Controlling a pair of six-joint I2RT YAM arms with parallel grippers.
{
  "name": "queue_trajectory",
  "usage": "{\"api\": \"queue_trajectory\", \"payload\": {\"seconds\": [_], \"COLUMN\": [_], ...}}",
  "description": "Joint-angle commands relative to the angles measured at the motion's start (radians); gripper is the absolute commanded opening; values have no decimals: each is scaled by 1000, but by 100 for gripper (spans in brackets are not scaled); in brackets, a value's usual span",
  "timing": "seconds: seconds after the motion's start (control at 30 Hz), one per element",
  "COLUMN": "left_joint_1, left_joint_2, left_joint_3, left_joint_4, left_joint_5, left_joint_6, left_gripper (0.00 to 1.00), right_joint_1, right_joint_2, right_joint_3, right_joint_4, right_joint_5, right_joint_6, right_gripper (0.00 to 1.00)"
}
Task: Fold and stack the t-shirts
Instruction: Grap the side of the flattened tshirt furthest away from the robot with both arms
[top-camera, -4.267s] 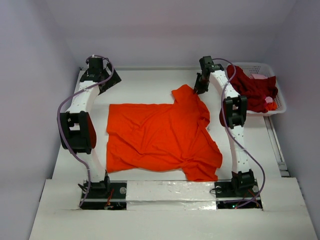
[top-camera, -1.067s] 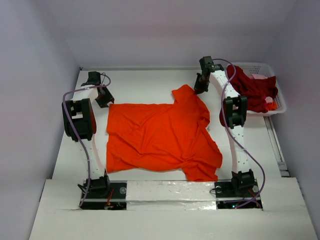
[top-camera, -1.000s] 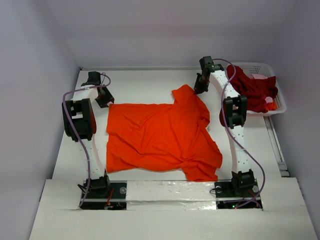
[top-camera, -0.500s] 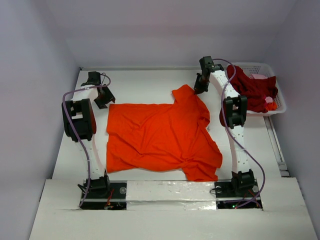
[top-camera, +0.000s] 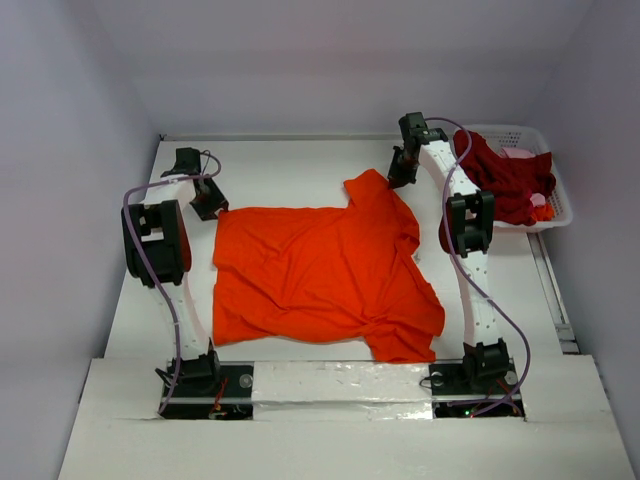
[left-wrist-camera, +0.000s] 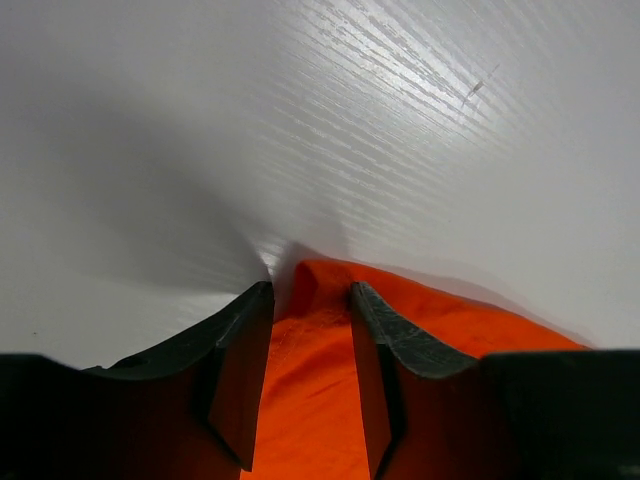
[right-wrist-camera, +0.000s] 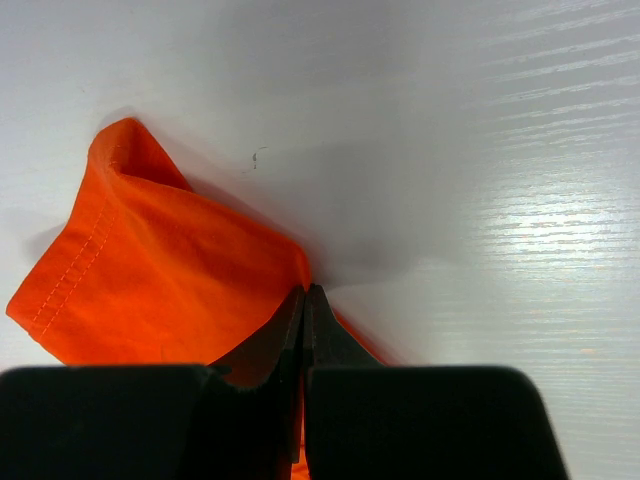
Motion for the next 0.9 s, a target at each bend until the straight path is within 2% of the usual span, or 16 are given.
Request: {"api": "queue_trajectory", "payload": {"seconds": [0.0,0.07,0.1,0.57,0.87], "left_joint_1": [1,1,1,-8,-8], "left_joint_2": [-32,-29,-28,1,-33], "left_joint_3": [-38,-42,-42,8,27], "left_joint_4": [-37,-37,-35,-63,-83], "left_joint_5": [6,4,4,9,-13], "left_joint_6": [-1,-1,-1,-15,-22], "left_gripper": [35,31,25,0,0], "right_joint_1": [9,9,9,9,9], "right_joint_2": [-39,-39,-40,-47,-85], "right_joint_3": [33,33,33,28,41], "right_joint_4": [9,9,9,4,1], "right_joint_5": [-9,-8,-9,3,15], "right_joint_6": [10,10,10,7,3], "right_gripper": [0,0,0,0,0]}}
